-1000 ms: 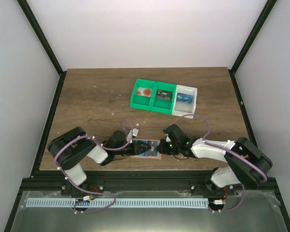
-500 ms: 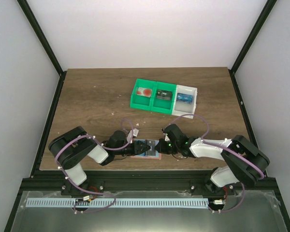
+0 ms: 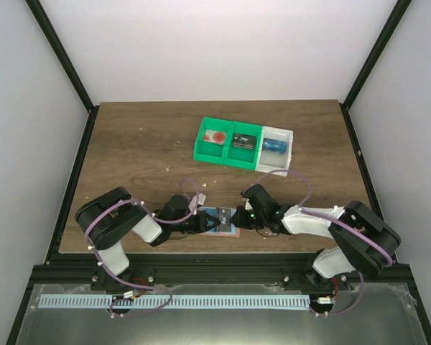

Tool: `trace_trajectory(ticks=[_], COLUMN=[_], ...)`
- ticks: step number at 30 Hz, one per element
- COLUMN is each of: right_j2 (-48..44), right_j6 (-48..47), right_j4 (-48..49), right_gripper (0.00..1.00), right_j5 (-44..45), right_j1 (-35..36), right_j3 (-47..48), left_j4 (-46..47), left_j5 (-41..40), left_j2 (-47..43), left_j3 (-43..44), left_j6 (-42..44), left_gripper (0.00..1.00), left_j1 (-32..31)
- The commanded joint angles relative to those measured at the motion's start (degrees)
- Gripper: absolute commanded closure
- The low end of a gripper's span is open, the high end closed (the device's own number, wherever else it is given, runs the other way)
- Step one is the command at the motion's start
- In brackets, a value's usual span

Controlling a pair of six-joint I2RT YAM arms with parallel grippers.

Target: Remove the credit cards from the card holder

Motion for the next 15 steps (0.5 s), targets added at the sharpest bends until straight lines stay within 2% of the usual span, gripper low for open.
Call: trace_trajectory(ticks=[1, 15], right_j2=[0.4, 0.0], right_j6=[-0.2, -0.2], right_j4=[-1.5, -3.1], right_gripper=[0.94, 0.94], right_j5=[1.4, 3.8], right_j1=[-0.2, -0.2], right_j3=[-1.1, -1.5], left_j4=[0.3, 1.0], left_j5=[0.1, 0.7], left_j2=[0.7, 0.5], left_j3=[0.3, -0.2], left_j6=[0.2, -0.3], left_gripper=[0.99, 0.98], left_j1=[-0.3, 0.0])
